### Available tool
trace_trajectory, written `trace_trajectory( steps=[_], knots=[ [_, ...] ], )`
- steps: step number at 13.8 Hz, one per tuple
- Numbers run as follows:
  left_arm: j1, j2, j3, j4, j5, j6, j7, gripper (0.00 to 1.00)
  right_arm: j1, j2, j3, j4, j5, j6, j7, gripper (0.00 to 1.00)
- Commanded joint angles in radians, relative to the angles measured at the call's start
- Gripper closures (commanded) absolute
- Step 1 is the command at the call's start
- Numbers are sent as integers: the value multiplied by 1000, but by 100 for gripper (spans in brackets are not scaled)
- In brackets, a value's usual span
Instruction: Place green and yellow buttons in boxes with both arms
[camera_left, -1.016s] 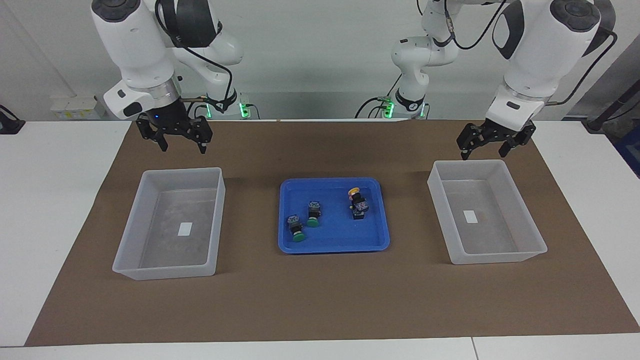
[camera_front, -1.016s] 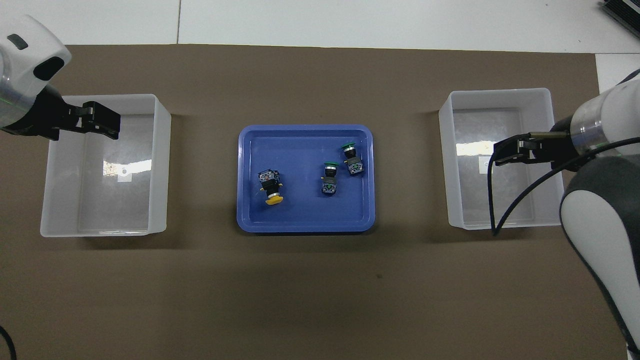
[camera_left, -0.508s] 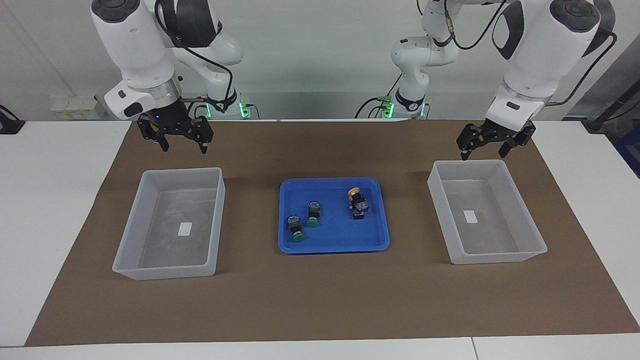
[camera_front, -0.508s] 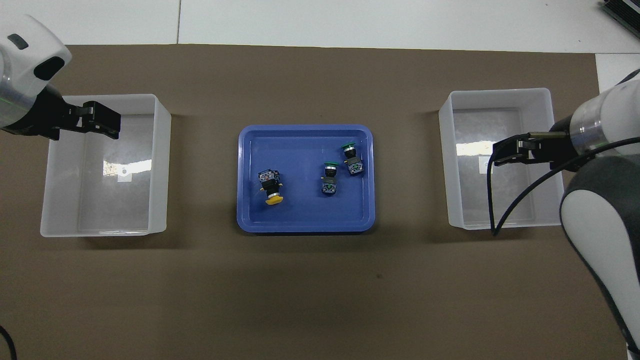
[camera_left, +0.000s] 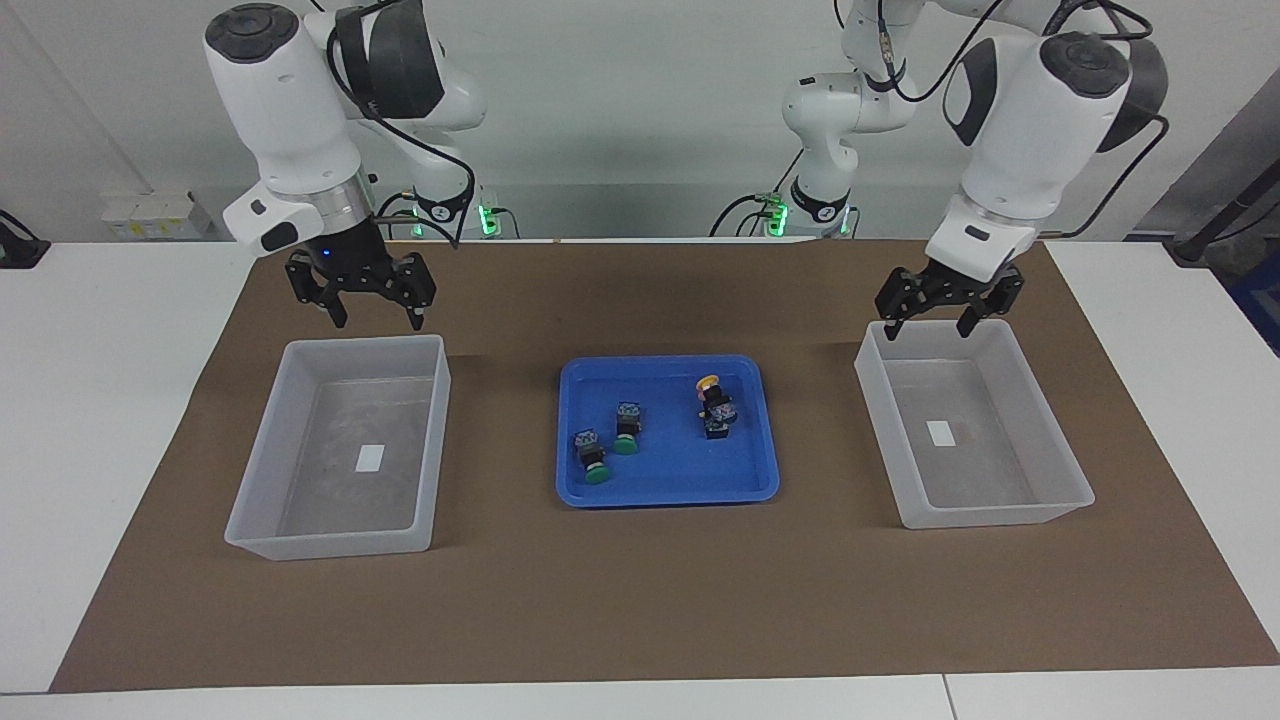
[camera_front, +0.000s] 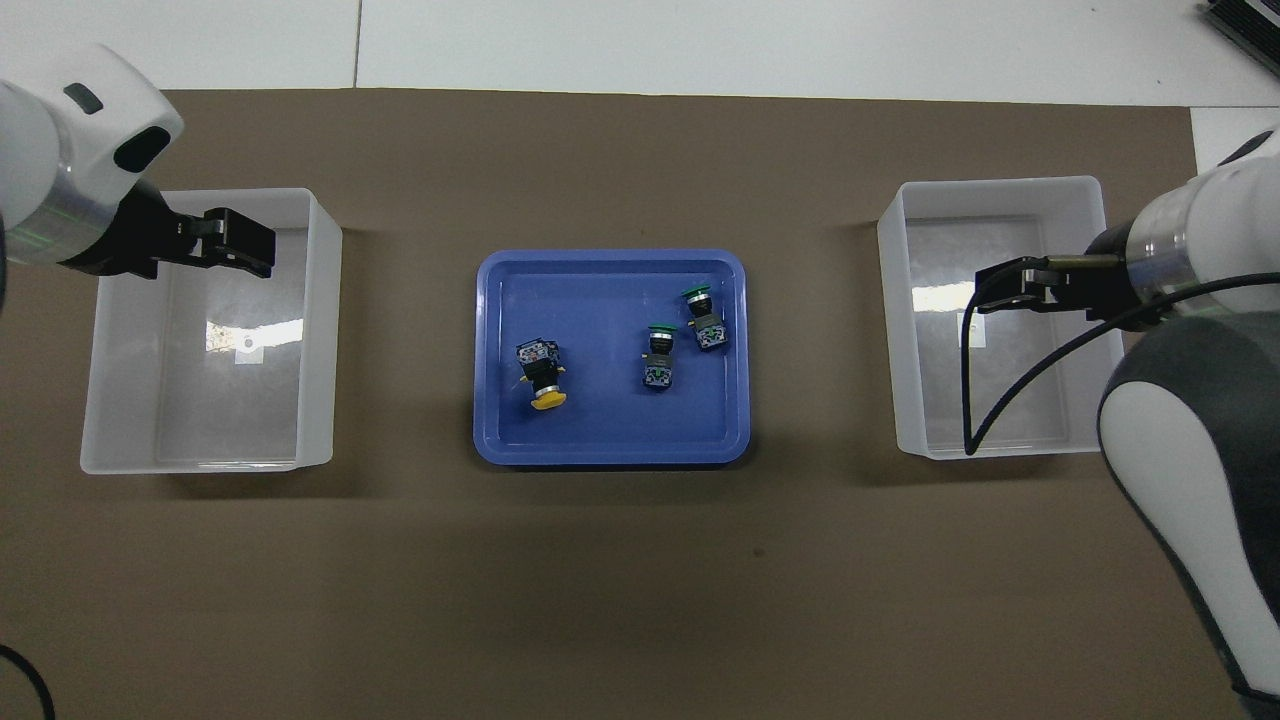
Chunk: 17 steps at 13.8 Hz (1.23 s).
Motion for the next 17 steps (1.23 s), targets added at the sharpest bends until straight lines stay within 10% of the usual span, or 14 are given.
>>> trace_trajectory(
  steps=[1, 17],
  knots=[
    [-79, -87, 11, -197, -12, 139, -138, 0, 29, 50, 9, -20, 21, 95, 28, 0],
    [-248, -27, 11, -432, -55, 584, -574, 22, 293, 373, 7, -18, -27, 496, 38, 9]
  ],
)
